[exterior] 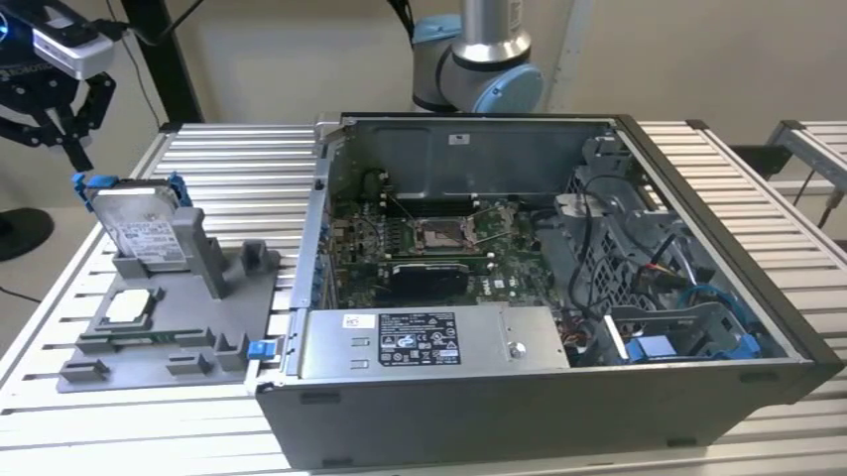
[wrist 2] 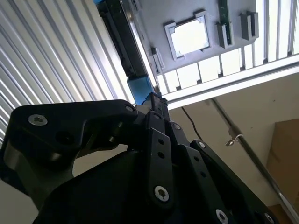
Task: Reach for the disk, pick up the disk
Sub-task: 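Pick up the disk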
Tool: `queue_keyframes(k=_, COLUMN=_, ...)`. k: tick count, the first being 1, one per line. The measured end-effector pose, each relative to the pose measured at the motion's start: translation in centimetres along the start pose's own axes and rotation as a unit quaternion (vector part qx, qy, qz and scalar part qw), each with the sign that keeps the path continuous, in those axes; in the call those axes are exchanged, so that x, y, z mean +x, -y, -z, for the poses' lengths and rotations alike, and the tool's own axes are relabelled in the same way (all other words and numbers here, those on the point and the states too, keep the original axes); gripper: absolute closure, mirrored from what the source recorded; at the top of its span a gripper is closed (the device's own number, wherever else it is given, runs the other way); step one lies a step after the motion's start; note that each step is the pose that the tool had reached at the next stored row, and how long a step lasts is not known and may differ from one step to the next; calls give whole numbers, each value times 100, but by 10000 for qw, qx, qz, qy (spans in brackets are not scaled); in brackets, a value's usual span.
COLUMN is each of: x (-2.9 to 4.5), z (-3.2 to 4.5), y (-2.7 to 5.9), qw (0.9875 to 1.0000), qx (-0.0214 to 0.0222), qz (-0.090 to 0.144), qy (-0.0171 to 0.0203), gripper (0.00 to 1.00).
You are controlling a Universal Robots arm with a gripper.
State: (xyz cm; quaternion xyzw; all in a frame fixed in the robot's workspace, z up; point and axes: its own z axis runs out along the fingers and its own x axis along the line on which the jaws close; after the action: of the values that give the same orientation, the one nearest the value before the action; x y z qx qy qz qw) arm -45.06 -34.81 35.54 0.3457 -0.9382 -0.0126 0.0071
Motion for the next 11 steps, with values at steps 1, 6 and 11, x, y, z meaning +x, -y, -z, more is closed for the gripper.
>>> queue_keyframes(k=1, x=0, z=0, y=0, qw=10000, qx=1, qz=68, qy=-2, gripper=100)
queue_keyframes(k=6, x=1, z=0, y=-1, qw=9992, qx=3, qz=405, qy=-13, gripper=100)
queue_keyframes(k=11, x=1, z=0, y=-1, qw=9970, qx=6, qz=778, qy=-24, gripper=100)
